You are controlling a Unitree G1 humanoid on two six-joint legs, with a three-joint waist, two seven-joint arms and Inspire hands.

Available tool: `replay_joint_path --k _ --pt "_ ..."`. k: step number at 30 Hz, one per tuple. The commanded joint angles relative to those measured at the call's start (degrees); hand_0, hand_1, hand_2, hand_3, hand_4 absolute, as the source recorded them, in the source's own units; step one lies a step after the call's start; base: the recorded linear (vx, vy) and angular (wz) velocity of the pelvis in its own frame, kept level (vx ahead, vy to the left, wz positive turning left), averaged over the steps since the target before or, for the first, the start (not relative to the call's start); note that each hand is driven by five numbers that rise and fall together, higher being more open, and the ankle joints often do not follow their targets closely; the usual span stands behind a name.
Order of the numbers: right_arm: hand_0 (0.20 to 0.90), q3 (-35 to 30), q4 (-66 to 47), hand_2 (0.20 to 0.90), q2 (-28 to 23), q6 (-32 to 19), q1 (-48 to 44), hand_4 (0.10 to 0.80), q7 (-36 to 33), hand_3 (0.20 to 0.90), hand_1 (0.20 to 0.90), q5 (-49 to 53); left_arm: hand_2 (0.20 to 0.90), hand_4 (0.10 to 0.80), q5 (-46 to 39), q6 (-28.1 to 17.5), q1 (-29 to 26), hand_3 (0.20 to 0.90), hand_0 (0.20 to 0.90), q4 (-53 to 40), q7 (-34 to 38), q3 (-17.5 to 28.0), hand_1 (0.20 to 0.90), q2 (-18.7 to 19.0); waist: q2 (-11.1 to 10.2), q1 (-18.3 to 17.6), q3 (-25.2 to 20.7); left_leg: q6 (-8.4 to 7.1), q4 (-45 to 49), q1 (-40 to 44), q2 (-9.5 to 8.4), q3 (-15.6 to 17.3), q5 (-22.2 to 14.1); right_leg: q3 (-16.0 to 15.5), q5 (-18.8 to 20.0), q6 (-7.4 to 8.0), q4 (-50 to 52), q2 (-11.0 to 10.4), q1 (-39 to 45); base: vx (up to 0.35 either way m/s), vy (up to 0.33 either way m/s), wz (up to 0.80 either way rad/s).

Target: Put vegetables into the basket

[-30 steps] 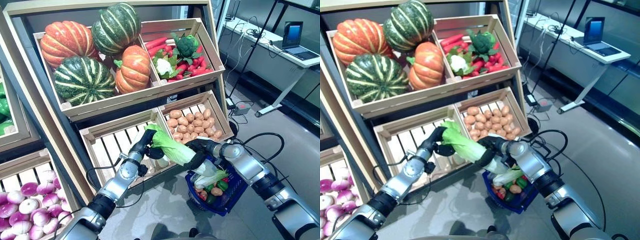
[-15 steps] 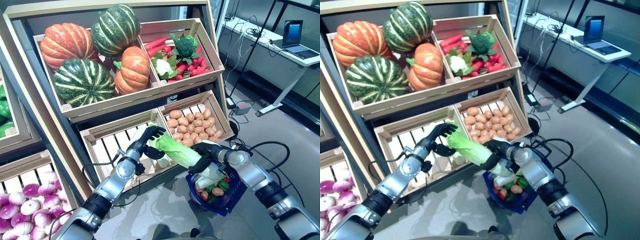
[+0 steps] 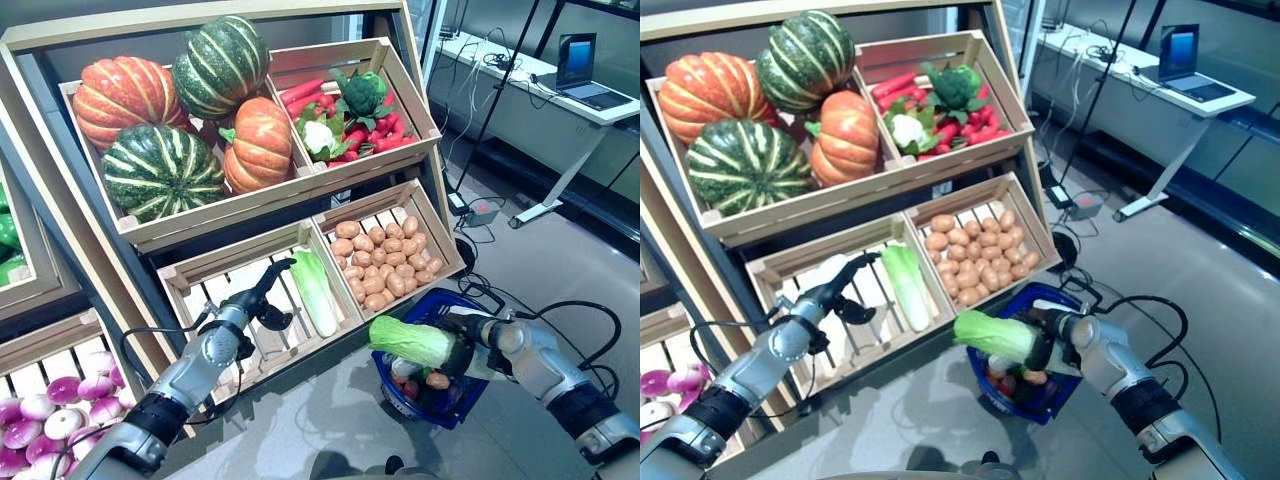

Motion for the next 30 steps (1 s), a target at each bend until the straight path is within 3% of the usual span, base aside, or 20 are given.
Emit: replay_joint_path --k 1,8,10,11,16,21,23,25,30 --pt "0.3 -4.7 4.6 0.3 -4.7 -3.5 -5.7 0.4 -5.8 0.3 0.3 2.1 0.9 0.8 -1.6 -5.0 -2.6 0.9 0.9 1.0 3.7 5.0 0.9 2.9 -0.6 0.3 -1.8 0.73 0.1 -0.6 -0.74 0.1 -3.1 -1.5 0.3 0.08 0.1 -1.2 1.3 -0.002 0.005 -0.03" --pt "0.3 -12.7 19.0 0.3 -2.2 -7.9 -4.0 0.4 -16.9 0.3 0.3 31.8 0.9 0.8 -17.9 -11.1 2.8 0.9 0.9 4.1 4.6 10.1 0.9 -4.5 -0.9 2.1 -1.5 0.47 0.1 -0.5 -0.41 -0.7 -3.2 -2.7 0.1 -0.38 0.1 -1.2 1.8 0.011 -0.017 0.0" --pt "0.3 -18.3 24.2 0.3 2.2 -9.6 -2.1 0.4 -21.0 0.3 0.3 48.4 0.9 0.8 -23.9 -13.7 4.9 0.9 0.9 4.9 3.8 11.7 0.9 -8.7 -0.8 3.0 -1.4 0.53 0.1 -0.5 -0.26 -1.1 -3.3 -3.3 0.0 -0.66 0.1 -1.2 2.0 0.028 -0.062 0.02" --pt "0.3 -18.9 25.1 0.3 2.8 -9.9 -1.9 0.4 -20.6 0.3 0.3 49.5 0.9 0.8 -24.5 -14.1 5.1 0.9 0.9 5.0 3.7 11.8 0.9 -9.0 -0.8 3.1 -1.4 0.53 0.1 -0.4 -0.24 -1.1 -3.3 -3.4 0.0 -0.7 0.1 -1.2 2.0 0.038 -0.056 0.01" --pt "0.3 -29.6 33.3 0.3 12.4 -14.6 -0.5 0.4 -25.8 0.3 0.3 77.4 0.9 0.8 -30.4 -18.5 8.1 0.9 0.9 6.0 -0.3 10.0 0.9 -12.3 0.0 4.5 -1.2 0.72 0.1 -0.1 -0.12 -1.7 -3.6 -4.1 -0.1 -1.01 0.1 -1.0 2.4 0.054 -0.067 0.01" --pt "0.3 -31.8 37.0 0.3 16.1 -19.7 -2.7 0.4 -30.9 0.3 0.3 80.4 0.9 0.8 -29.4 -21.6 8.0 0.9 0.9 4.0 1.3 8.0 0.9 -12.2 1.0 5.0 -0.1 0.77 0.7 -0.1 0.02 -0.7 -3.0 -4.3 0.2 -1.4 0.1 -1.4 2.0 -0.001 -0.014 0.01" --pt "0.3 -31.4 37.4 0.3 15.8 -21.7 -5.3 0.4 -33.2 0.3 0.3 80.2 0.9 0.8 -30.2 -21.5 6.1 0.9 0.9 1.1 3.0 6.5 0.9 -11.2 1.4 5.5 2.6 0.43 7.8 -3.7 0.84 -1.1 -3.8 -4.7 -0.5 -2.4 4.5 -2.5 0.7 -0.144 -0.047 0.09" --pt "0.3 -30.2 38.0 0.3 14.5 -23.5 -8.9 0.4 -35.8 0.3 0.3 80.5 0.9 0.8 -31.3 -22.8 2.9 0.9 0.9 -0.2 3.8 5.7 0.9 -10.8 1.6 5.4 6.0 0.36 17.8 -9.5 1.76 -2.7 -6.8 -4.0 -3.0 -3.06 12.2 -3.8 -4.1 -0.25 -0.037 0.08" --pt "0.3 -30.3 42.3 0.3 9.9 -25.7 -17.7 0.4 -35.6 0.3 0.3 82.9 0.9 0.8 -30.0 -27.0 -5.3 0.9 0.9 -3.5 8.3 3.0 0.9 -10.4 3.2 5.3 13.5 0.53 32.0 -21.1 3.05 -4.8 -11.5 -4.9 -7.2 -4.62 25.2 -6.3 -13.7 -0.341 0.01 0.07"
